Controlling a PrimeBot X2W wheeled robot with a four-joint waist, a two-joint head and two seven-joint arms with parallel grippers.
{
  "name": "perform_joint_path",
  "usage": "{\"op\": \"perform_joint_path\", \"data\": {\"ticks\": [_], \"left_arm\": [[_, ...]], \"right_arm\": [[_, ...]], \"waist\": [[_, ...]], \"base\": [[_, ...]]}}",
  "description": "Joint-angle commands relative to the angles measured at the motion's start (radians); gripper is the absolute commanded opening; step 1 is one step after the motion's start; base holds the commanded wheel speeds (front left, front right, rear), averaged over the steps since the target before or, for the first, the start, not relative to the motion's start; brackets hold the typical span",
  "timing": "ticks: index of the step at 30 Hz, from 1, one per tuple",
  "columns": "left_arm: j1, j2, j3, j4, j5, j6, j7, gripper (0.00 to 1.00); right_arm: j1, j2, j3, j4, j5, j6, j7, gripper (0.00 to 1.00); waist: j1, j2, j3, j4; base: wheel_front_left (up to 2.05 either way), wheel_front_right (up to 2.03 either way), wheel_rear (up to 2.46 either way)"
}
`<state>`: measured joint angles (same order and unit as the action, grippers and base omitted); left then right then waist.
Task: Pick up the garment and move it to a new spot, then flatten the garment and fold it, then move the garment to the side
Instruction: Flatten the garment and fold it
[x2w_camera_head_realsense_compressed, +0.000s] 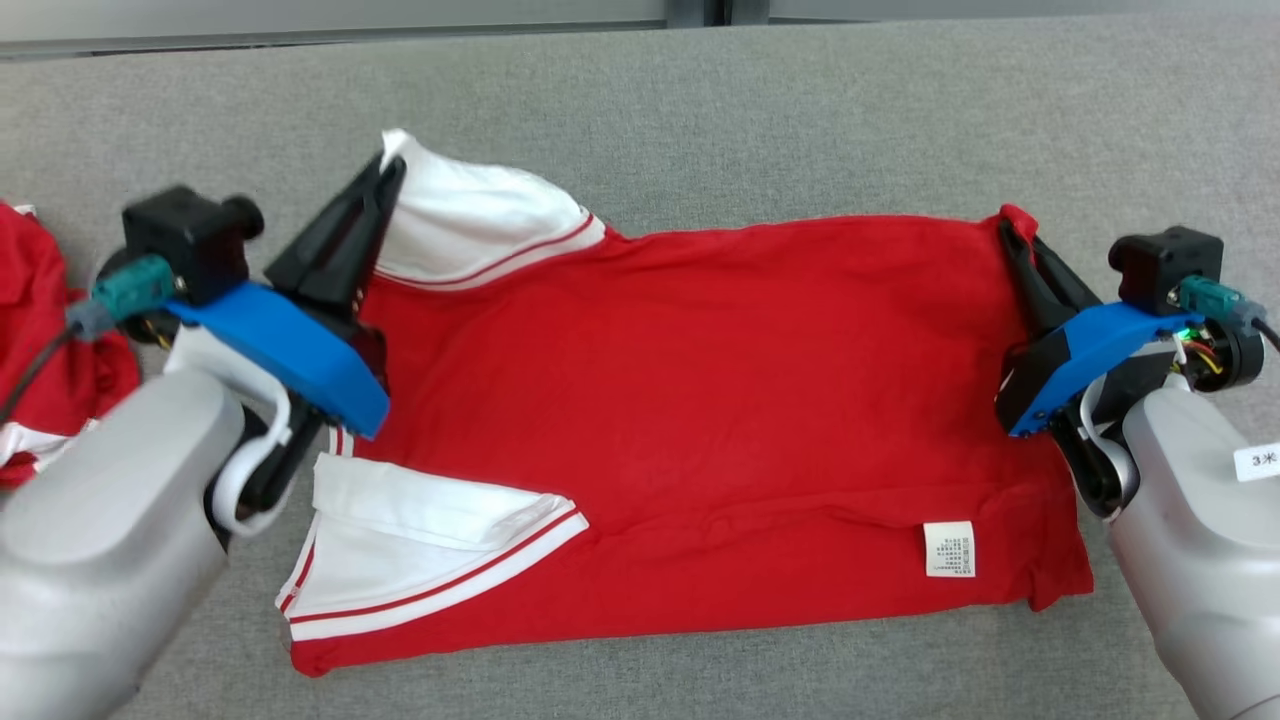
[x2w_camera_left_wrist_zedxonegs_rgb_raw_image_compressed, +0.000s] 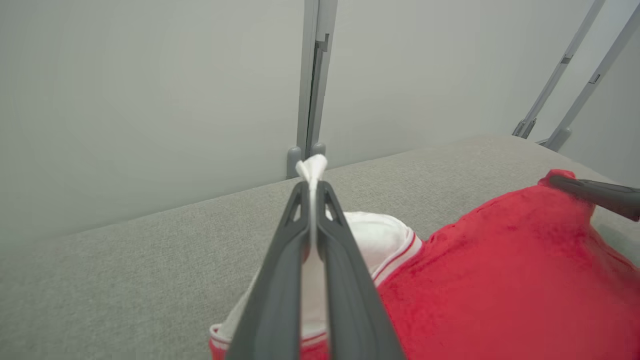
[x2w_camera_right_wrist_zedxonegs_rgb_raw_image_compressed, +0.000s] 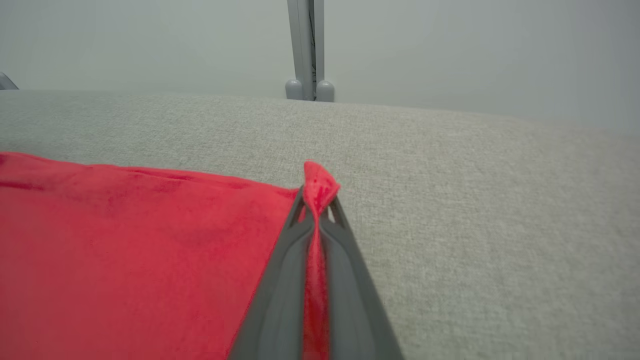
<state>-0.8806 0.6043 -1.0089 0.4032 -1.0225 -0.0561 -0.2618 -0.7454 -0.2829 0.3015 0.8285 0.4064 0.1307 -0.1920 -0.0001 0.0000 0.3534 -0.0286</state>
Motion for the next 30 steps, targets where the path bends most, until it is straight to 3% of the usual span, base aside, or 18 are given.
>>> {"op": "perform_joint_path", "data": {"ticks": [1, 13, 30], "left_arm": [[0.020, 0.006, 0.012, -0.011, 0.011, 0.007, -0.004, 0.00], [0.305, 0.011, 0.168, -0.173, 0.107, 0.065, -0.004, 0.00], [0.556, -0.062, 0.287, -0.170, 0.191, 0.049, -0.004, 0.00]], "right_arm": [[0.015, -0.004, -0.002, 0.004, -0.004, 0.000, -0.009, 0.00], [0.100, -0.005, -0.021, 0.011, 0.002, 0.000, -0.064, 0.00], [0.295, 0.011, -0.072, -0.124, 0.013, 0.000, -0.073, 0.00]], "waist": [[0.0001, 0.0000, -0.004, 0.001], [0.0001, 0.0000, -0.062, 0.020], [0.0001, 0.0000, -0.137, 0.032]], "base": [[0.00, 0.00, 0.00], [0.00, 0.00, 0.00], [0.00, 0.00, 0.00]]}}
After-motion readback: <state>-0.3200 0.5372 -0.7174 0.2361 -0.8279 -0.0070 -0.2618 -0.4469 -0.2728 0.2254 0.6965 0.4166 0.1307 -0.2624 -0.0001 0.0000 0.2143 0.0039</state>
